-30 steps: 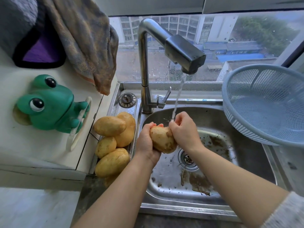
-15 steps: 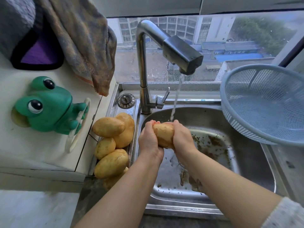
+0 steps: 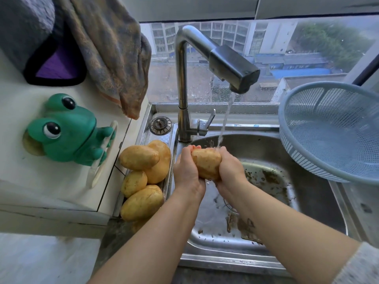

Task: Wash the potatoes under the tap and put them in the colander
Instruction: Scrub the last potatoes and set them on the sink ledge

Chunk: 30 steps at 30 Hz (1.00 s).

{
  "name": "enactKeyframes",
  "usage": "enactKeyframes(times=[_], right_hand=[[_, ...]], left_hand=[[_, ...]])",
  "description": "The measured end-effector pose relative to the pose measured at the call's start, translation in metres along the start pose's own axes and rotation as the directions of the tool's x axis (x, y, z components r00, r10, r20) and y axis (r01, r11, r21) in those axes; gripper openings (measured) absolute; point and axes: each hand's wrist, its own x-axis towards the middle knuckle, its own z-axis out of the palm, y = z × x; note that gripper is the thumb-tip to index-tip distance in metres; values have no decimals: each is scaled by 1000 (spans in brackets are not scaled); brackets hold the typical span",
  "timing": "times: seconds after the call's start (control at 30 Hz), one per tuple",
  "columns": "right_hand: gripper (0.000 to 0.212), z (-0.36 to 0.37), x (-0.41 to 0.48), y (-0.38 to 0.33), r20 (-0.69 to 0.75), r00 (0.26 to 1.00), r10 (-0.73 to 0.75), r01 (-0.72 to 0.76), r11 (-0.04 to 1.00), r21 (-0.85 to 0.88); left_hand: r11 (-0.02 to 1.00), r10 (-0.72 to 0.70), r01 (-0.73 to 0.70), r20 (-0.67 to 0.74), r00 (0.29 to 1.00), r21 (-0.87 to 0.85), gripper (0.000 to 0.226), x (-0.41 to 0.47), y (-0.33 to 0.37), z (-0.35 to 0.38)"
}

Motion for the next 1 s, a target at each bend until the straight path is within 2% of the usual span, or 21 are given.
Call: enactKeyframes(times=[0.07,0.13,0.17,0.2,0.23,0.3,0.37,0.4,0.6,0.7,0.8,0.9,1.0], right_hand=[[31,-1,-3,7,34,972,-231,233,961,-150],[37,-5,-9,13,128,884,-450,464,809,-361],[39,-7,-9,14,154,860,-486,503,762,-407],[35,-8,-7,14,139,864,-483,497,777,-386],[31,-8,-7,9,88,899,-428,434,847,-308],[30,-7,-1,-1,-18,987,-157,155,984,-89],[24,-7,1,-11,15,988,154,-155,984,93],[23,-8,0,-15,54,967,249,-254,960,120],[26,-13,-10,-31,147,900,411,-417,909,7],[41,-20,-10,-33,249,845,472,-460,881,-110],[41,-19,-13,-30,259,882,395,-373,919,-129],[33,-14,-15,-21,123,977,175,-166,983,-78],[36,-13,-14,-12,-7,989,-144,135,943,-303]], left_hand=[[994,-88,87,-13,996,-68,19,1,3,0],[981,-167,163,-28,986,-103,31,-1,5,1],[980,-178,175,-30,984,-92,32,-2,4,3],[987,-154,152,-27,988,-56,26,-4,4,4],[994,-104,104,-11,995,-18,19,-6,3,6],[999,30,-30,19,999,38,15,-9,2,9],[987,122,-128,72,990,94,16,-11,2,9],[981,142,-153,97,985,121,17,-12,3,8],[965,164,-200,207,965,170,18,-15,1,0],[939,190,-254,266,945,232,18,-15,5,-4],[878,271,-355,277,922,320,25,-12,9,-7],[819,342,-420,256,904,391,38,-7,6,-9],[886,242,-273,128,962,375,36,-7,-4,-2]])
